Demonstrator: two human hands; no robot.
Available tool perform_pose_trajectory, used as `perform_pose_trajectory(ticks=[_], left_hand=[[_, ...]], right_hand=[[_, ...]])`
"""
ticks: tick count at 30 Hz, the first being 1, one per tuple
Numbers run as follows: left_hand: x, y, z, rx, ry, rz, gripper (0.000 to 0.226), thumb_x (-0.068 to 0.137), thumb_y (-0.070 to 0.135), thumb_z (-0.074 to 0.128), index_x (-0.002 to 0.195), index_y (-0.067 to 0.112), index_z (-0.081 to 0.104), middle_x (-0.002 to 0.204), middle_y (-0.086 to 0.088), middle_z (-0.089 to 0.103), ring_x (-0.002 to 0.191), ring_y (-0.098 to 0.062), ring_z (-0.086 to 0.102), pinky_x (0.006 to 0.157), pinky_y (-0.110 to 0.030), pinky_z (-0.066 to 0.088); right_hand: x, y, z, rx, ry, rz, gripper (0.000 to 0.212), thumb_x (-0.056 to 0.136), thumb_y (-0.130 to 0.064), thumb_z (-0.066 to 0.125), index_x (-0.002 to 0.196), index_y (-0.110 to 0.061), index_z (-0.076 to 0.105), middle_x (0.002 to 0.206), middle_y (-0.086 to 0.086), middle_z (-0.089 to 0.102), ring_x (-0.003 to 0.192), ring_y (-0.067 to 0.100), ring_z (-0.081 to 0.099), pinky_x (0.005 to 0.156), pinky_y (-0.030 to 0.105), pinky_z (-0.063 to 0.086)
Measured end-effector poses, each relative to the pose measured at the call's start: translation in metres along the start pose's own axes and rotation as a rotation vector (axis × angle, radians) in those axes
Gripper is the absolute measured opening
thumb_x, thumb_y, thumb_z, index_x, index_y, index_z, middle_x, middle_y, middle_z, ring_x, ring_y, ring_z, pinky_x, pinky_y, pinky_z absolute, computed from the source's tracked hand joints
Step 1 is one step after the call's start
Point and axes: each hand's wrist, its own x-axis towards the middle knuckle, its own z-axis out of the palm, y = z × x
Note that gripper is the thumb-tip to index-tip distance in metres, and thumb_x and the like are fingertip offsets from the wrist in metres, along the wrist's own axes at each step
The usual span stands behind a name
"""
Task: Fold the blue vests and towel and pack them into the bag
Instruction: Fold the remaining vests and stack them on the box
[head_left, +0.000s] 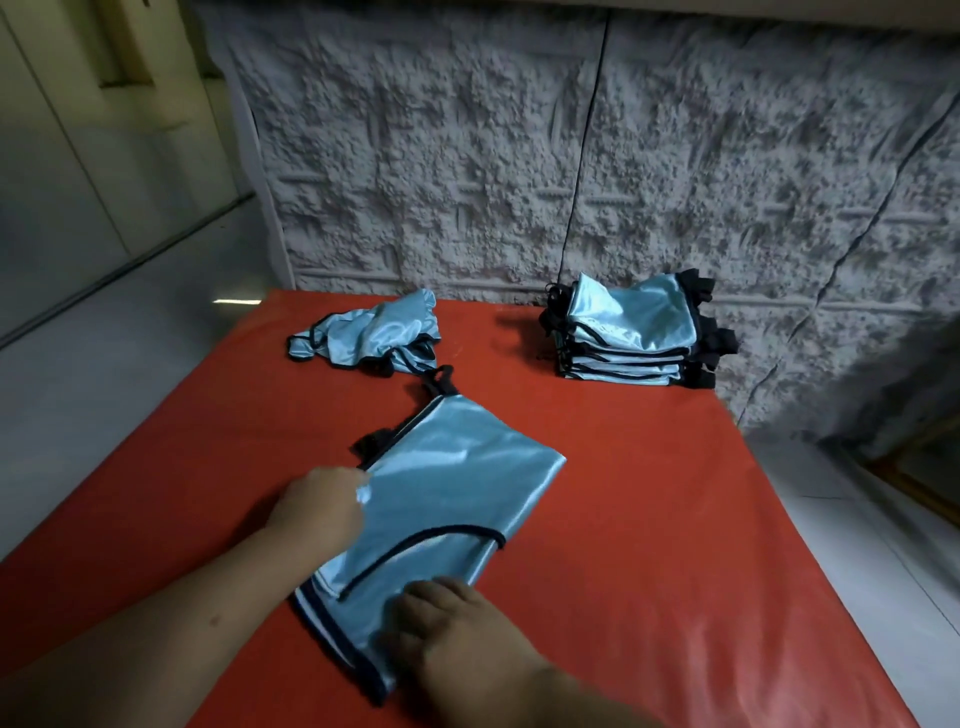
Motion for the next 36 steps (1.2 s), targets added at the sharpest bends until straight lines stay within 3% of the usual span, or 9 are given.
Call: perform_pose_trajectory(ticks=[3, 8, 12, 15, 18, 23, 28, 32, 36], left_hand=[[-0.030, -0.011, 0.001, -0.139, -0.044, -0.078, 0.045, 0.089, 0.021, 0.059, 0.132, 0.032, 0.062, 0.131, 0.001, 0.065, 0.107, -0.021, 0.067, 0.092, -0.029, 0.055], [-0.093, -0.015, 0.013, -0.198, -0.065, -0.054, 0.039, 0.087, 0.022, 0.066, 0.126, 0.030, 0.065, 0.127, 0.004, 0.066, 0.103, -0.011, 0.067, 0.090, -0.019, 0.050], [-0.127, -0.008, 0.018, -0.259, -0.034, -0.024, 0.027, 0.089, 0.019, 0.069, 0.115, 0.026, 0.072, 0.122, 0.006, 0.065, 0.111, -0.011, 0.063, 0.095, -0.017, 0.045], [-0.133, -0.008, 0.014, -0.412, 0.065, -0.082, 0.019, 0.084, 0.018, 0.074, 0.085, 0.036, 0.073, 0.102, 0.003, 0.069, 0.101, -0.017, 0.066, 0.093, -0.026, 0.049], [-0.129, -0.013, 0.009, -0.598, 0.119, -0.212, 0.024, 0.079, 0.014, 0.080, 0.100, 0.024, 0.076, 0.081, 0.007, 0.062, 0.077, -0.018, 0.065, 0.073, -0.029, 0.052], [-0.119, -0.008, 0.006, -0.985, -0.033, -0.323, 0.039, 0.082, 0.009, 0.077, 0.115, 0.027, 0.067, 0.089, 0.004, 0.062, 0.075, -0.017, 0.060, 0.062, -0.028, 0.046], [-0.113, -0.005, 0.008, -0.949, -0.008, -0.241, 0.028, 0.081, 0.007, 0.074, 0.102, 0.025, 0.072, 0.069, -0.003, 0.061, 0.056, -0.015, 0.052, 0.057, -0.024, 0.041], [-0.111, -0.009, 0.009, -1.140, -0.056, -0.248, 0.024, 0.082, 0.003, 0.074, 0.098, 0.021, 0.075, 0.104, 0.000, 0.070, 0.091, -0.007, 0.061, 0.074, -0.021, 0.044], [-0.110, -0.016, 0.006, -1.281, -0.173, -0.314, 0.031, 0.083, -0.001, 0.072, 0.107, 0.019, 0.075, 0.105, -0.005, 0.066, 0.092, -0.018, 0.057, 0.081, -0.028, 0.042]], right_hand=[[-0.020, 0.022, -0.002, -0.061, 0.058, -0.021, 0.013, 0.095, -0.036, 0.061, 0.103, -0.036, 0.071, 0.113, -0.016, 0.068, 0.113, 0.008, 0.062, 0.096, 0.028, 0.051], [-0.056, 0.043, -0.037, 0.105, -0.036, 0.081, 0.028, 0.086, -0.023, 0.070, 0.109, -0.035, 0.060, 0.123, -0.014, 0.067, 0.115, 0.003, 0.058, 0.099, 0.020, 0.048], [-0.078, 0.035, -0.065, 0.129, -0.149, 0.196, 0.024, 0.090, -0.029, 0.056, 0.111, -0.032, 0.065, 0.131, -0.014, 0.063, 0.115, 0.008, 0.062, 0.096, 0.026, 0.051], [-0.083, 0.016, -0.063, 0.094, -0.188, 0.185, 0.063, 0.078, -0.055, 0.057, 0.138, -0.037, 0.054, 0.149, -0.013, 0.052, 0.133, 0.004, 0.052, 0.109, 0.017, 0.041], [-0.078, 0.002, -0.043, 0.000, -0.280, 0.139, 0.084, 0.065, -0.075, 0.047, 0.141, -0.039, 0.049, 0.151, -0.006, 0.052, 0.139, 0.007, 0.047, 0.105, 0.026, 0.046], [-0.073, 0.003, -0.031, 0.014, -0.261, 0.069, 0.071, 0.073, -0.077, 0.046, 0.131, -0.039, 0.061, 0.139, -0.013, 0.061, 0.132, 0.008, 0.055, 0.099, 0.030, 0.053], [-0.077, 0.004, -0.035, -0.014, -0.205, 0.035, 0.066, 0.081, -0.080, 0.048, 0.131, -0.038, 0.061, 0.138, -0.014, 0.061, 0.131, 0.009, 0.055, 0.101, 0.030, 0.049], [-0.075, 0.004, -0.038, 0.046, -0.180, 0.047, 0.055, 0.091, -0.075, 0.046, 0.129, -0.039, 0.062, 0.138, -0.017, 0.060, 0.133, 0.007, 0.053, 0.100, 0.028, 0.050], [-0.072, 0.003, -0.039, 0.030, -0.167, 0.025, 0.047, 0.095, -0.072, 0.045, 0.127, -0.041, 0.061, 0.138, -0.020, 0.058, 0.133, 0.006, 0.051, 0.099, 0.025, 0.049]])
